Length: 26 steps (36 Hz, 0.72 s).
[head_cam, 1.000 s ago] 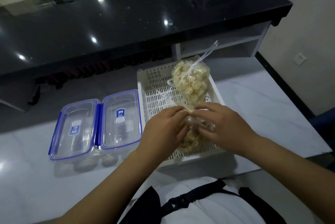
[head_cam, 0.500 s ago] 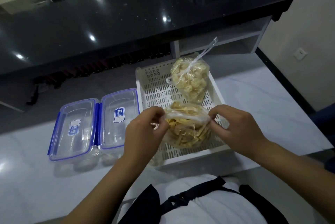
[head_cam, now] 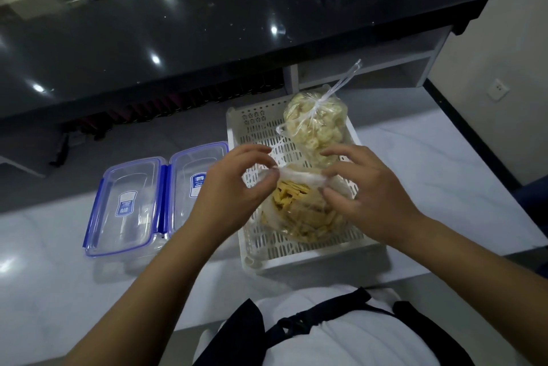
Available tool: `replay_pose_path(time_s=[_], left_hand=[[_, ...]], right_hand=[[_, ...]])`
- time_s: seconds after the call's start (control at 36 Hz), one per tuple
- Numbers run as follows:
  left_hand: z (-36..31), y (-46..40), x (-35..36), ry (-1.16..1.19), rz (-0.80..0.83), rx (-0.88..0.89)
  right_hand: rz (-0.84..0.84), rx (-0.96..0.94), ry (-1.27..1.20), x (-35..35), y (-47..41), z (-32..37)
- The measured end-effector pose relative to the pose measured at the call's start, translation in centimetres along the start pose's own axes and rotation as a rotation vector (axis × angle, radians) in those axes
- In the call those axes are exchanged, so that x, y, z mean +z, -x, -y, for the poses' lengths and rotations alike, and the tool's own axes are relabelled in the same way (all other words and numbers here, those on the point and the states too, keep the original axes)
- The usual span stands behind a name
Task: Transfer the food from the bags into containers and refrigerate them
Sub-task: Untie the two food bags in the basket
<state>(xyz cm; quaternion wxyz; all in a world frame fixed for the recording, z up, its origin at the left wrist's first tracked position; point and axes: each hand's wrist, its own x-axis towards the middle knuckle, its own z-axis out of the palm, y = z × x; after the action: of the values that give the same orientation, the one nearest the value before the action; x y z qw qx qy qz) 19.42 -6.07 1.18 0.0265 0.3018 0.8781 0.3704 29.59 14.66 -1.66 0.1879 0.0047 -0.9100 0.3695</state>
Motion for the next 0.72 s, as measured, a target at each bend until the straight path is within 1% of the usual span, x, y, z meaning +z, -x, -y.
replay_pose_path(time_s=[0.08,0.17,0.25,0.33,0.42,0.47,0.53,0.61,0.72], left_hand=[[0.0,-0.6,-0.4,0.065,-0.109,-0.012],[0.5,-0.8,-1.0,0.183,-0.195,-0.094],[1.2,-0.5,-1.3,0.374,-0.201,-0.230],[1.4,0.2,-1.5,0.562,-0.161,-0.292],[1.1,0.6,-1.7,0.568,-0.135,-0.253],[0.6,0.6,-1.6,0.543,-0.104,-0.216],[0.3,0.6,-1.6,0.509,-0.082,-0.217],[0.3,0.2,-2.0,0.487,-0.091,-0.302],[0.2,0.0,-2.3,0.564,-0.155,-0.373]], right_hand=[[-0.038,0.057,-0.059,-0.7,-0.7,0.1],[-0.059,0.125,-0.136,-1.6,-1.0,0.0],[-0.056,0.190,-0.224,-2.6,-1.0,-0.5],[0.037,0.222,-0.341,-3.5,-0.9,-0.6],[0.180,0.199,-0.309,-3.6,-0.9,0.3],[0.242,0.184,-0.269,-2.9,-1.3,1.3],[0.247,0.179,-0.231,-1.9,-2.0,2.3],[0.238,0.189,-0.214,-0.7,-3.8,3.5],[0.233,0.254,-0.297,-0.6,-5.4,4.1]])
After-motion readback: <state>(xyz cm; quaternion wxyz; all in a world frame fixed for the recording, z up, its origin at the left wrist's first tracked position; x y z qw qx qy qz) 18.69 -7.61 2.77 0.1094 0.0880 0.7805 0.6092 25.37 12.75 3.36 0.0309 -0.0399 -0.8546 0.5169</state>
